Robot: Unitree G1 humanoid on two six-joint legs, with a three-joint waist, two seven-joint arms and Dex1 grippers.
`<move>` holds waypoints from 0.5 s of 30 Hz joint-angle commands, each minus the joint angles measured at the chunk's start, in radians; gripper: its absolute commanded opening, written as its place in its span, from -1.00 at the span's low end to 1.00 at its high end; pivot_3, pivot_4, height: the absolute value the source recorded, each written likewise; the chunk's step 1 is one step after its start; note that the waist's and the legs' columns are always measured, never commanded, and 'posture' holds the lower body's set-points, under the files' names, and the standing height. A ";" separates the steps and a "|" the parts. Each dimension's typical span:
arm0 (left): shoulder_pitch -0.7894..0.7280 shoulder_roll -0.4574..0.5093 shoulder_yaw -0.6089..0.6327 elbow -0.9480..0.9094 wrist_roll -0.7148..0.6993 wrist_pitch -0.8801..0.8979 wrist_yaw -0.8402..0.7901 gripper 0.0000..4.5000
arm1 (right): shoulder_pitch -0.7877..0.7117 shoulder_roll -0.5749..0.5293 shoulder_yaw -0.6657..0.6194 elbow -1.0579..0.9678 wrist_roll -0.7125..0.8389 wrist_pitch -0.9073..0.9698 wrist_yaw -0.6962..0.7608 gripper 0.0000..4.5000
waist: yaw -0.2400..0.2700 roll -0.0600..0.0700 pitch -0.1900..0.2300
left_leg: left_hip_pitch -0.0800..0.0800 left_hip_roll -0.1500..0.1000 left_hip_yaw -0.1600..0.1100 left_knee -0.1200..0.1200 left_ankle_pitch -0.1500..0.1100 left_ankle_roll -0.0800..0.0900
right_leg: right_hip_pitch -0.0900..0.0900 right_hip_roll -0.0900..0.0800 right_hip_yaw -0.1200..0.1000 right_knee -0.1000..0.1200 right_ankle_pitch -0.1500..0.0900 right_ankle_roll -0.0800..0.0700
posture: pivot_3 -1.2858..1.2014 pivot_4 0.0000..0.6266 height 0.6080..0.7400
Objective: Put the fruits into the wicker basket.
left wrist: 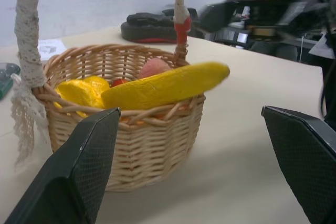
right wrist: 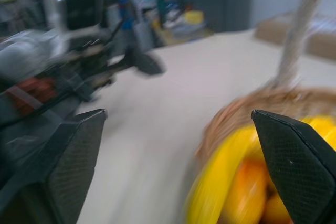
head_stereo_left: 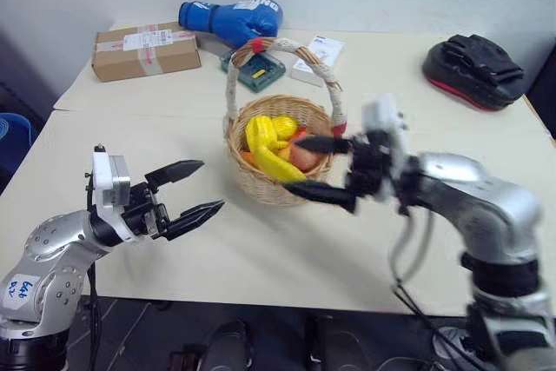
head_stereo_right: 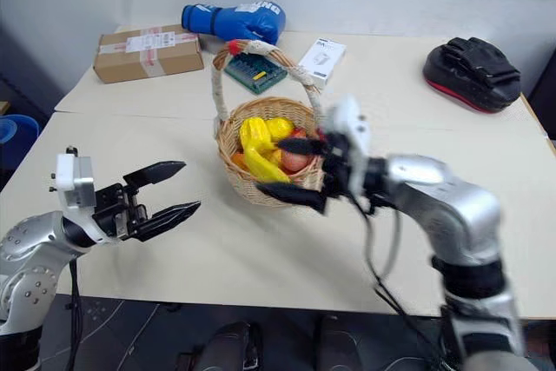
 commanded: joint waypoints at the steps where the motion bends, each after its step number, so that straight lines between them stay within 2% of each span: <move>1: -0.010 0.005 0.015 -0.022 0.004 -0.032 -0.009 1.00 | 0.067 -0.112 -0.106 -0.016 0.052 0.007 0.083 0.99 | 0.001 0.000 0.000 | 0.000 0.000 0.000 0.000 0.000 0.000 | 0.000 0.000 0.000 -0.001 0.000 0.000 | 0.03 -0.52 1.00; 2: -0.010 0.005 0.015 -0.021 0.005 -0.033 -0.009 1.00 | 0.078 -0.127 -0.111 -0.009 0.052 0.001 0.089 0.99 | 0.000 0.000 0.000 | 0.001 0.000 0.001 0.001 0.000 0.000 | 0.000 0.000 0.001 -0.002 0.000 0.000 | 0.03 -0.52 1.00; 5: -0.010 0.002 0.014 -0.019 0.010 -0.042 -0.011 1.00 | 0.067 -0.160 -0.097 0.163 -0.153 -0.203 0.096 0.99 | -0.011 -0.001 0.000 | 0.005 0.001 0.002 0.000 0.001 -0.001 | 0.001 0.000 0.002 -0.001 0.000 0.000 | 0.03 -0.52 1.00; 9: -0.015 0.002 0.006 -0.017 0.011 -0.046 -0.017 1.00 | -0.038 -0.100 -0.050 0.339 -0.258 -0.354 0.114 0.99 | -0.021 0.000 0.000 | 0.007 0.001 0.002 -0.001 0.002 -0.003 | 0.001 0.003 0.002 0.001 0.000 0.000 | 0.03 -0.52 1.00; 15: -0.043 -0.012 -0.039 -0.012 0.023 -0.045 -0.011 1.00 | -0.242 0.019 0.054 0.640 -0.360 -0.483 0.230 0.99 | -0.019 0.000 0.000 | 0.006 0.002 0.004 -0.002 0.005 -0.008 | 0.000 0.005 0.003 0.001 0.000 -0.001 | 0.03 -0.52 1.00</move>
